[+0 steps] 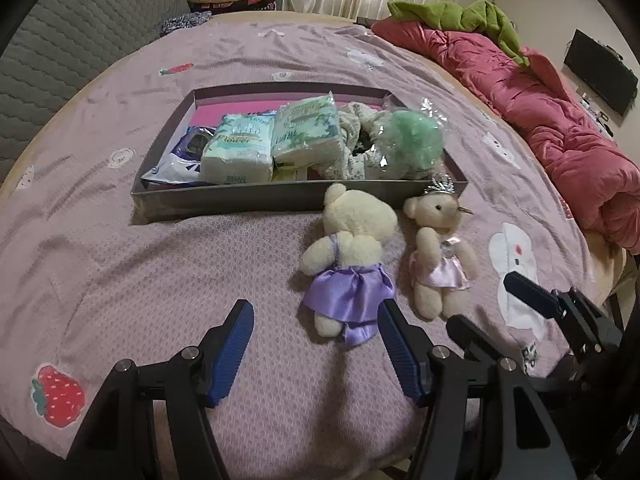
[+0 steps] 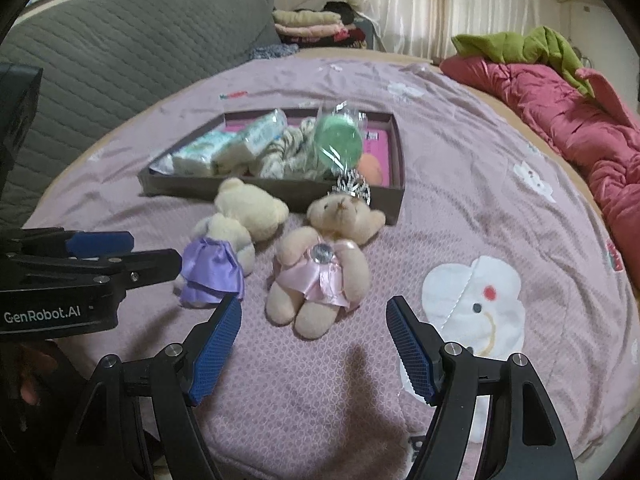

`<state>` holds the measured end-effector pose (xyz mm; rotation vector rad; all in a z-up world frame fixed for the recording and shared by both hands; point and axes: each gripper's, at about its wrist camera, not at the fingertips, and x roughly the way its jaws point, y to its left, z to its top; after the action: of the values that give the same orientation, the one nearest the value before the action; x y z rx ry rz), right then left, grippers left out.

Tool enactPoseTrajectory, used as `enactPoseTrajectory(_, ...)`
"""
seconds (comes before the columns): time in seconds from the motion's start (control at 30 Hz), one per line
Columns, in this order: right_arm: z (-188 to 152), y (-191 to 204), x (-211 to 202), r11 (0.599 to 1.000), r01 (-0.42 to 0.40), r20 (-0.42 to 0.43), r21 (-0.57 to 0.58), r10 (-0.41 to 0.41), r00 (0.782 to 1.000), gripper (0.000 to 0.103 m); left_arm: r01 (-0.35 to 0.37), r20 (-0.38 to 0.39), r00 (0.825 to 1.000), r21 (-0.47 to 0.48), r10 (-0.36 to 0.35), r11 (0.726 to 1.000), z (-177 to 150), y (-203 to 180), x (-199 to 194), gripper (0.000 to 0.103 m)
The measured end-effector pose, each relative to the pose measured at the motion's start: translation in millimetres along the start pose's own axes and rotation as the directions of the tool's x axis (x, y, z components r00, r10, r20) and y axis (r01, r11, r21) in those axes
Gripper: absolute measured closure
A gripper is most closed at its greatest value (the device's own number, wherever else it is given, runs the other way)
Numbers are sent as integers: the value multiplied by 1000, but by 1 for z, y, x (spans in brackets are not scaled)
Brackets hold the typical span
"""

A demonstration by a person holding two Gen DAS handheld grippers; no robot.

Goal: Organize soft objects
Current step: 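Grasp the purple-dress bear with left tool while right tool grasps the tiara bear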

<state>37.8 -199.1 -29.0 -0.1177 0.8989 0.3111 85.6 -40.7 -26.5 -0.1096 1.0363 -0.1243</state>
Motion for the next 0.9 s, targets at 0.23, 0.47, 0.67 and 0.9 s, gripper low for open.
enactPoseTrajectory(0.23,1,0,22,1000,25,-9,-9,-25,1000,27,17,-14,1000,0,-17,1000,13,-6,20,39)
enactPoseTrajectory(0.47,6,-9,38,999,6,-11,35,-6,1000,27,20,-44,999,17,-19,1000,23,-16,42,39)
enactPoseTrajectory(0.67,14,-12,55,999,10,-4,45,-10,1000,27,26,-83,996,-9,-27,1000,26,-12,62,35)
enactPoseTrajectory(0.9,21,-4,74,998,68,16,-2,-68,998,26,6,-88,996,2,-6,1000,32,-13,74,34)
